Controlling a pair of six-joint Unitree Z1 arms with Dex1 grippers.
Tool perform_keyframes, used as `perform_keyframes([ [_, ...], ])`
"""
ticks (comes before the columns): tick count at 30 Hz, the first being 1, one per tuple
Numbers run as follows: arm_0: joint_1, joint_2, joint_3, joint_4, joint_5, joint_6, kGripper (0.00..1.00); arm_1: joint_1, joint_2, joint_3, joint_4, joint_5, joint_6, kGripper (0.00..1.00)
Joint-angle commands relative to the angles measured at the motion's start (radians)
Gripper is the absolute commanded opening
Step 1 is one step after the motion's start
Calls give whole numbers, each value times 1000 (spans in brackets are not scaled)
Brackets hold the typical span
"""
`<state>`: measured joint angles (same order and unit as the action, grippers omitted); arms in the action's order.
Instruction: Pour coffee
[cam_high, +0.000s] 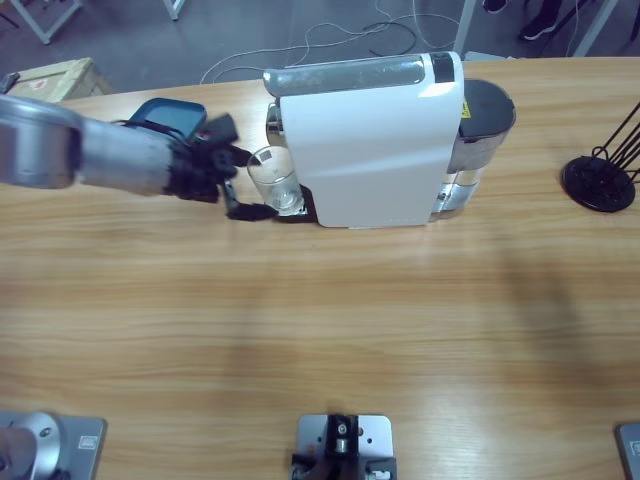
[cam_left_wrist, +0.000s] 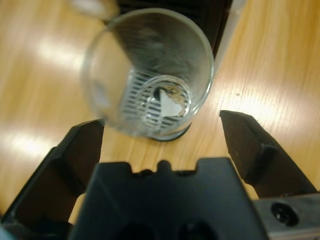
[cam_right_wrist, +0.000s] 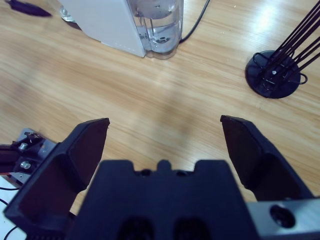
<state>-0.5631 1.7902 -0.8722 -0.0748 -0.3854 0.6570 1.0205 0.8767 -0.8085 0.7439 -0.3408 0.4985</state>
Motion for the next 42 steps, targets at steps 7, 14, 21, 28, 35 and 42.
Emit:
perform_keyframes([
  [7, 42, -403, 206, 121, 89, -376, 990, -237, 480, -552, 20, 90, -214, 634],
  [14, 7, -459, 177, 192, 174, -459, 991, -407, 827, -946, 167, 205, -250, 0],
  [21, -51, -472, 162, 225, 173, -463, 991, -416, 971, -1030, 236, 344, -235, 0],
  [28, -55, -456, 156, 225, 187, -464, 991, -410, 1022, -1054, 247, 369, -239, 0],
  [35, -55, -448, 162, 225, 187, -464, 991, -385, 1043, -1061, 247, 381, -239, 0],
  [42, -55, -445, 159, 225, 187, -481, 991, -382, 1063, -1060, 248, 350, -256, 0],
])
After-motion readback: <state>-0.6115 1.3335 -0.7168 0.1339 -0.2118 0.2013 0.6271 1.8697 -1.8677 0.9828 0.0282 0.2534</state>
